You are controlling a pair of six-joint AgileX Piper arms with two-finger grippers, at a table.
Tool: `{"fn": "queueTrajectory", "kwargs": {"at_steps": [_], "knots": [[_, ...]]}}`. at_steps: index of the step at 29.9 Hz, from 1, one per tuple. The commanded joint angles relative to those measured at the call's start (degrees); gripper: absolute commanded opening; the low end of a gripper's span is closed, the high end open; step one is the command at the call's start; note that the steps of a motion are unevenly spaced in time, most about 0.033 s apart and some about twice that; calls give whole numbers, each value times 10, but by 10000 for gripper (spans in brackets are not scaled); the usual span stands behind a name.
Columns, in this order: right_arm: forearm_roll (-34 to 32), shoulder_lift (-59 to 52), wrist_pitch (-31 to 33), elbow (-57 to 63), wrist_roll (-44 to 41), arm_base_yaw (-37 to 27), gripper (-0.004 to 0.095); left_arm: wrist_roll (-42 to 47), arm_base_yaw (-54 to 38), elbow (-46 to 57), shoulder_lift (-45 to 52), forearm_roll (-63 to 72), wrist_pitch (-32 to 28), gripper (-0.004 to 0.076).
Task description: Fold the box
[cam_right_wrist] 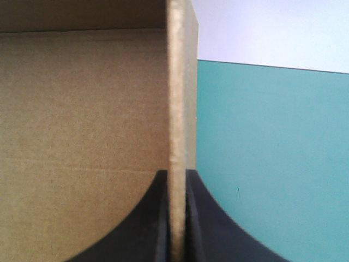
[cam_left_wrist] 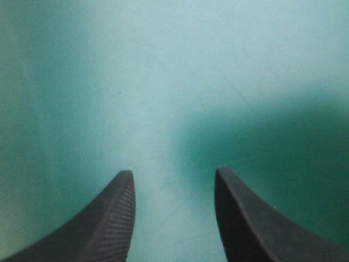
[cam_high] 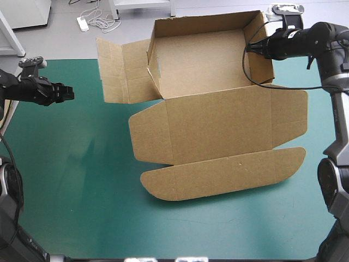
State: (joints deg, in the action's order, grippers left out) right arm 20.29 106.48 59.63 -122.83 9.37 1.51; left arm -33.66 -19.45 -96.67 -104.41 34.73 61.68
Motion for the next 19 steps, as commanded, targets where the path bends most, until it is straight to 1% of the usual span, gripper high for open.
{"fn": "queueTrajectory", "kwargs": {"at_steps": [1, 4, 7, 11, 17, 19], "knots": [[59, -46, -33, -18, 11, -11, -18, -67, 1, 1, 5, 119, -9, 333], [67, -49, -31, -18, 11, -11, -17, -115, 2, 24, -14, 233, -6, 333], [87, -49, -27, -18, 14, -11, -17, -133, 17, 31, -36, 315, 2, 333], [116, -48, -38, -18, 20, -11, -17, -142, 50, 32, -56, 336, 3, 333], [113, -45, -41, -17, 20, -11, -17, -151, 114, 32, -66, 349, -28, 333], [106, -43, -35, -17, 20, -11, -17, -166, 129, 32, -66, 394, -32, 333]]}}
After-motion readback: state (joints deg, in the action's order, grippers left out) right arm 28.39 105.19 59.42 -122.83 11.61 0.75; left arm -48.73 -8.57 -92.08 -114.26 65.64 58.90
